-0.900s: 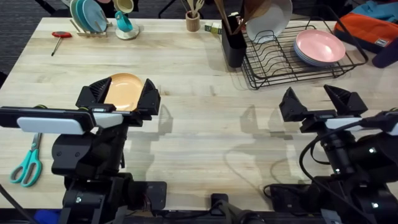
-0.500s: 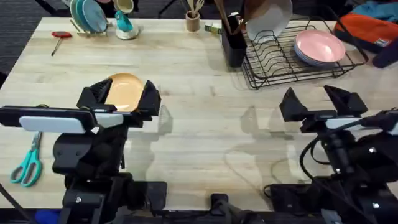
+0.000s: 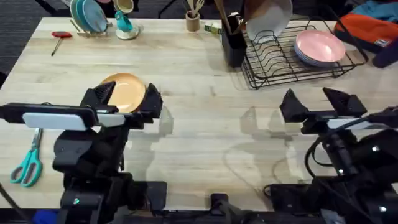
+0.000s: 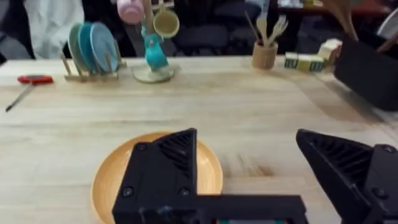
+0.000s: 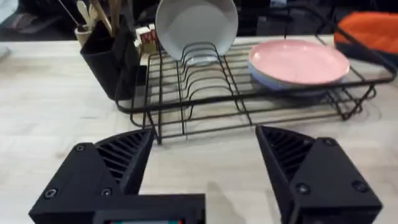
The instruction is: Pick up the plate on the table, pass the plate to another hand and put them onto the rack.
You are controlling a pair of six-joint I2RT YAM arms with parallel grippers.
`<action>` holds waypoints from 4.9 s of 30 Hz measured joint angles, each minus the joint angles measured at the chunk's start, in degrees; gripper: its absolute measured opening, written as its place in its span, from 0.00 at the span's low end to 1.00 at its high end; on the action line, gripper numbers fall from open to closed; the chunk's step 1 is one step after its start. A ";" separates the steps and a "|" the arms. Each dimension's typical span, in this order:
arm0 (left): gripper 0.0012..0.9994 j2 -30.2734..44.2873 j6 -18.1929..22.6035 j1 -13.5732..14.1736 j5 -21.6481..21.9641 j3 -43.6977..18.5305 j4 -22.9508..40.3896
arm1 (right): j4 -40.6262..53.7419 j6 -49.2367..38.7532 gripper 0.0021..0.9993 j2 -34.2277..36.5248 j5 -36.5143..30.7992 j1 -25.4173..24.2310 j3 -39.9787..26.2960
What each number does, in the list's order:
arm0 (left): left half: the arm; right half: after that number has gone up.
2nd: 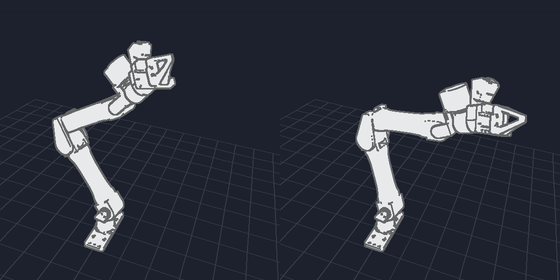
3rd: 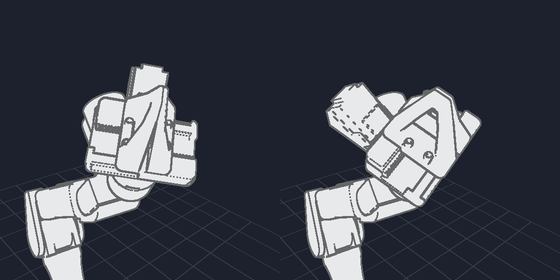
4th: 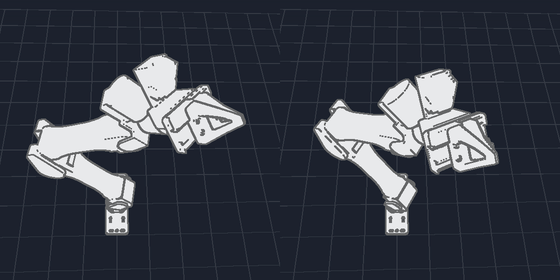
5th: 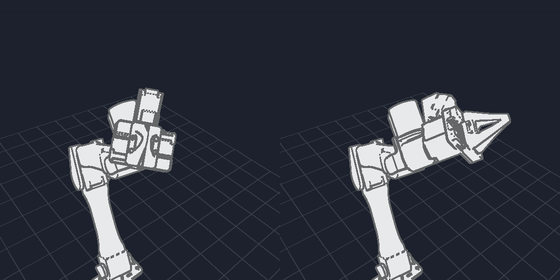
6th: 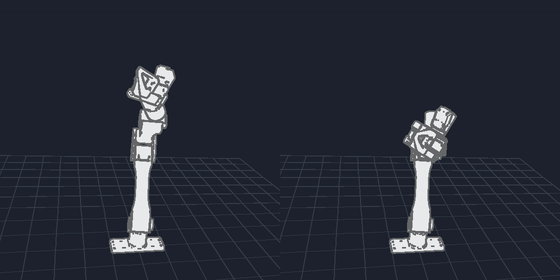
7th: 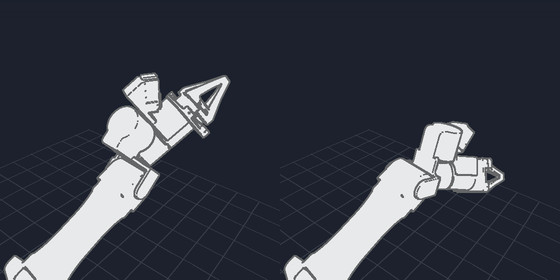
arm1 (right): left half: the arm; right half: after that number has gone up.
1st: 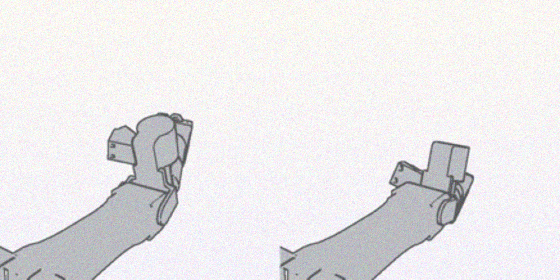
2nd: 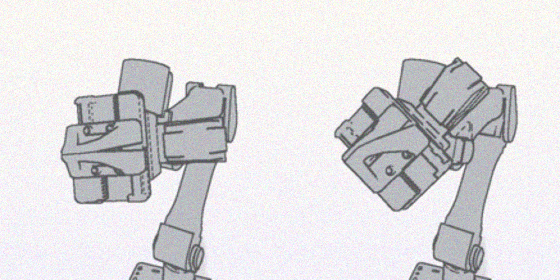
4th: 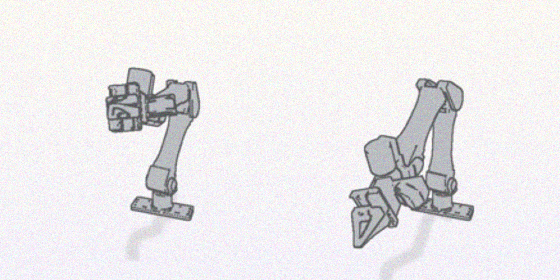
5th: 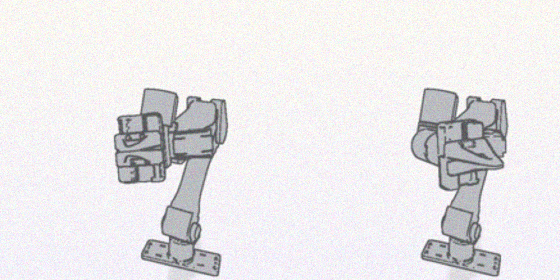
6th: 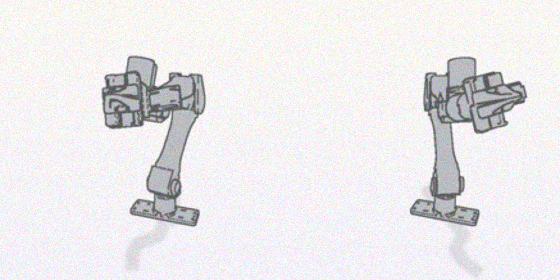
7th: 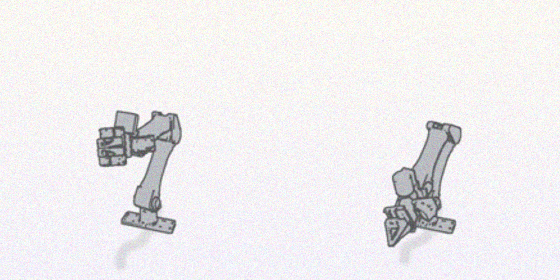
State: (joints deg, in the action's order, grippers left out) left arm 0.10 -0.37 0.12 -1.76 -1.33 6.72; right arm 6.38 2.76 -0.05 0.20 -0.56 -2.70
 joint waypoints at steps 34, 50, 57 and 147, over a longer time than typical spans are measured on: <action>0.99 30.10 -0.54 0.00 -5.51 -47.48 39.34 | 41.99 2.82 0.99 34.57 2.61 0.00 -49.79; 0.99 49.77 -0.58 0.00 -6.14 -60.33 48.18 | 53.39 -0.26 0.99 54.07 3.76 0.00 -68.44; 0.99 49.82 -0.58 0.00 -6.14 -60.33 48.11 | 53.67 -0.26 0.99 54.16 5.21 0.00 -68.46; 0.60 98.53 -8.05 -32.96 -1.43 -61.61 38.19 | 53.89 -0.24 0.99 54.16 5.43 0.00 -68.50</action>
State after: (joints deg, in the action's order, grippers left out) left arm 98.63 -8.42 -32.84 -3.19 -62.94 44.91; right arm 60.27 2.52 54.11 5.63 -0.56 -71.20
